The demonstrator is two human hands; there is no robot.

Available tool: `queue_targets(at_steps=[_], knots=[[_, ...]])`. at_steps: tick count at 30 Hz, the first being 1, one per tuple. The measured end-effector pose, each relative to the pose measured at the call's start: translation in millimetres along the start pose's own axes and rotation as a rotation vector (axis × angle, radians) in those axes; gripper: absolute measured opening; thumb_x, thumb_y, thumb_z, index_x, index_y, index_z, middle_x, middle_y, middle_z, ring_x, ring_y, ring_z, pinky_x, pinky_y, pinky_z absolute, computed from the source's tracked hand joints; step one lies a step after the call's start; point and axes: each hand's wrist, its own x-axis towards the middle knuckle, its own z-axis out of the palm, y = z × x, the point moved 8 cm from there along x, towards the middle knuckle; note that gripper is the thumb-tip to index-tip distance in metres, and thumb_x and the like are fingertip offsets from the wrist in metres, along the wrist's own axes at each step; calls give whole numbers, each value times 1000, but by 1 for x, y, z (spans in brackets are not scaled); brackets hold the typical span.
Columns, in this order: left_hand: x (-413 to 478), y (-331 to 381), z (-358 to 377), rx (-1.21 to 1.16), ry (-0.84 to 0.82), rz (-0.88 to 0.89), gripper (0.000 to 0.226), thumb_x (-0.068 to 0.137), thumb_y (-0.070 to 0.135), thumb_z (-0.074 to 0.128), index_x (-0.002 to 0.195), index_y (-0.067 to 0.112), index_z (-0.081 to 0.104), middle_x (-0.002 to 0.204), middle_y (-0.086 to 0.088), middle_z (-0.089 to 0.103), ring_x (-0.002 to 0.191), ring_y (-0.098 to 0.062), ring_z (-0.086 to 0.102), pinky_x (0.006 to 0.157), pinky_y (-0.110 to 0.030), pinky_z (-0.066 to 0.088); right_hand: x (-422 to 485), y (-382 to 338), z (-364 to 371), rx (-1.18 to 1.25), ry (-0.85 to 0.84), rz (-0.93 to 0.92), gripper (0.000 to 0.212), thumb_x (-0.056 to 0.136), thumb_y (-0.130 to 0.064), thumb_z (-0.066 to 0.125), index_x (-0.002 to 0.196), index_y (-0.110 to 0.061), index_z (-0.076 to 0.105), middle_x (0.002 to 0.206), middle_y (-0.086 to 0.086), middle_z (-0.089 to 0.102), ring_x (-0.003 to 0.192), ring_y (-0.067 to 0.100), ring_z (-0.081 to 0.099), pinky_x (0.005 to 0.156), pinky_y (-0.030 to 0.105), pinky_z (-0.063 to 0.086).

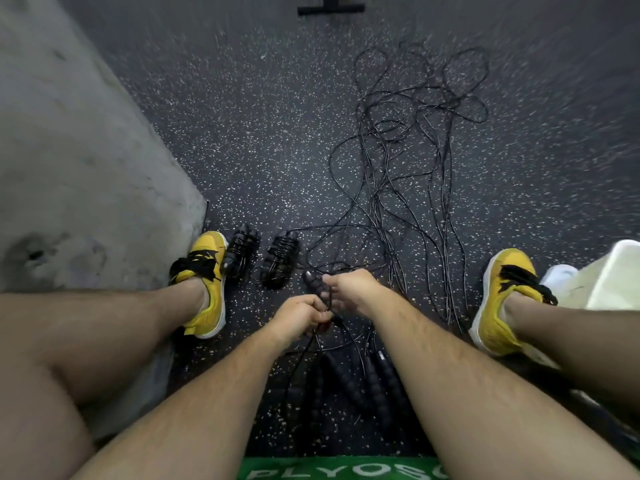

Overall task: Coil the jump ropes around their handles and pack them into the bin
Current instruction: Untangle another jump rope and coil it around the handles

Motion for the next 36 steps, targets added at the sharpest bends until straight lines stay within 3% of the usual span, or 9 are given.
queue_targets(at_steps=[3,8,13,18,23,27,29,33,36], knots=[[-13,16,11,9,-46,13,21,82,-2,71,69,13,63,70,-10,59,53,-16,48,49,-23,34,-14,-2,-13,163,78,-41,19,96,0,48,88,-7,64,66,5,67,65,18,63,52,28,44],[-31,50,33,-71,-116,29,17,90,3,55,84,13,68,78,-5,67,64,-16,56,50,-21,38,-43,-14,-36,106,87,-94,26,91,0,40,90,-7,65,54,0,59,51,15,55,61,33,45],[-22,62,21,-263,96,30,25,100,16,51,117,2,63,91,-9,69,68,-18,63,55,-25,37,-73,-24,-78,156,68,-148,29,90,1,36,84,-10,62,60,0,52,50,14,49,52,28,46],[-22,50,18,-255,156,-28,35,105,26,45,123,1,61,93,-8,68,68,-18,62,54,-26,36,-102,-28,-128,333,189,-232,26,85,-2,37,75,-9,60,59,-1,43,45,13,32,45,22,27],[-34,83,59,-366,-20,60,46,105,49,39,114,8,58,106,-9,76,87,-21,74,70,-33,52,-134,-30,-112,-89,36,-209,21,81,-4,39,70,-8,57,59,2,51,43,13,37,44,23,30],[-41,113,78,-422,-33,84,18,104,21,54,106,6,63,83,-3,73,61,-10,66,56,-23,50,-157,-9,-78,-389,-291,-39,11,65,-7,41,69,-9,51,53,0,52,44,14,42,49,23,34],[-46,112,80,-397,-47,86,13,101,8,55,107,6,67,74,0,69,54,-7,60,52,-21,46,-156,-5,-76,-448,-332,-1,17,68,-8,41,76,-8,55,61,2,56,52,16,48,53,25,38],[-68,106,88,-322,-340,125,34,97,3,56,129,7,64,91,-4,71,73,-11,62,70,-24,46,-138,-10,-93,-88,-151,-43,15,88,-15,42,86,-10,56,70,5,62,62,21,57,59,29,43],[-96,92,104,-98,-634,42,35,93,7,61,126,17,66,88,0,70,78,-11,61,75,-27,45,-130,-23,-115,227,68,-189,23,100,-25,52,101,-4,61,78,6,70,67,19,64,61,32,53]])
